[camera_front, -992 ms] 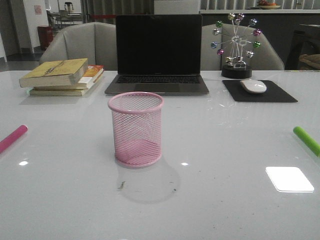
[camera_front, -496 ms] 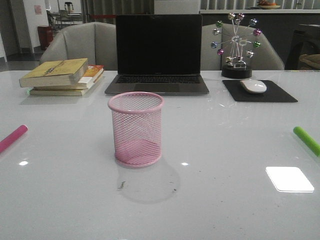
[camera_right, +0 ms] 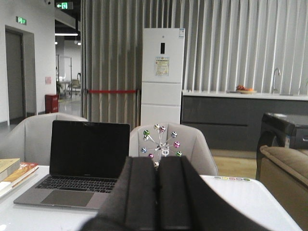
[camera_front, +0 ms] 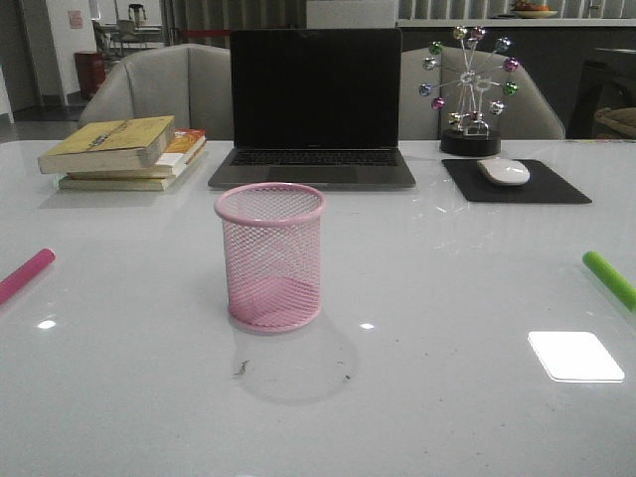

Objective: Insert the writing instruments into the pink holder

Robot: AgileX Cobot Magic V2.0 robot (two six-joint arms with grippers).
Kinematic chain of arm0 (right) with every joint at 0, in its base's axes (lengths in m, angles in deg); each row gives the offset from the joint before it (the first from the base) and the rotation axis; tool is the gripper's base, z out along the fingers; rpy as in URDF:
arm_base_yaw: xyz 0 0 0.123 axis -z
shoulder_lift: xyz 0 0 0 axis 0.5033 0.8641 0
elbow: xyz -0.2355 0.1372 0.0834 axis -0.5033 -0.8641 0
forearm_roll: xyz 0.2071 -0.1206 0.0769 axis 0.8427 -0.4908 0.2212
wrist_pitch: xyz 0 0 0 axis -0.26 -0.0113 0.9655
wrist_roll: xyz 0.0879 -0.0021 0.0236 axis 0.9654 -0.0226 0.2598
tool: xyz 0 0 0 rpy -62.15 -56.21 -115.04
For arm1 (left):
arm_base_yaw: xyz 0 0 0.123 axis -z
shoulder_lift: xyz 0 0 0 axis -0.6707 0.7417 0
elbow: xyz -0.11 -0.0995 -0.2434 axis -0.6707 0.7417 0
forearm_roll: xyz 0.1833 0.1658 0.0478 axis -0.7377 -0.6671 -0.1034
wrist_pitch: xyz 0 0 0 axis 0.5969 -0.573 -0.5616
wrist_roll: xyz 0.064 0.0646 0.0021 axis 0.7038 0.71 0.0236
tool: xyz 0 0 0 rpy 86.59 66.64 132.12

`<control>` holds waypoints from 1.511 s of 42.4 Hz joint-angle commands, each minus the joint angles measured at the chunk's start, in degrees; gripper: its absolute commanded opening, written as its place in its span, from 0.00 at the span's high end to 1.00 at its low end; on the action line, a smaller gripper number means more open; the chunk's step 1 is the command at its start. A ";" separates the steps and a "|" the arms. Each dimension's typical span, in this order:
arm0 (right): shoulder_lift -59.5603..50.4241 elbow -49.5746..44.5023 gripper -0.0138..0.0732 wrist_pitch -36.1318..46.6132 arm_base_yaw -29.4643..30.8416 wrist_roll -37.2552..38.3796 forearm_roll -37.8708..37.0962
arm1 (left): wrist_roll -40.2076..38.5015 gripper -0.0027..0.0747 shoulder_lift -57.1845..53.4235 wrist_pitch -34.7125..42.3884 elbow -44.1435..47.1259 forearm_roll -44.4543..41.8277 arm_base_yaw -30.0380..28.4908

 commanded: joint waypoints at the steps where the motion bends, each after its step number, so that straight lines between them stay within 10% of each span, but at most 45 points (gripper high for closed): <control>1: 5.67 7.82 0.77 -1.88 0.31 -0.16 0.01 | -0.15 0.84 5.90 -3.05 -7.93 0.78 0.01; 21: 28.04 16.41 0.77 -28.06 0.31 -0.16 0.01 | -0.15 0.84 25.65 -26.88 -14.28 1.66 0.01; 35: 40.98 16.41 0.77 -31.48 0.31 -0.16 -0.04 | -0.15 0.83 34.07 -28.21 -12.07 1.66 0.01; 46: 49.77 16.41 0.29 -29.92 0.31 -0.16 -0.04 | -0.15 0.27 36.84 -28.08 -12.07 1.53 0.01; 64: 70.73 27.73 0.26 -29.28 0.31 -0.16 0.10 | 2.35 0.24 36.96 -25.79 -12.07 1.60 15.81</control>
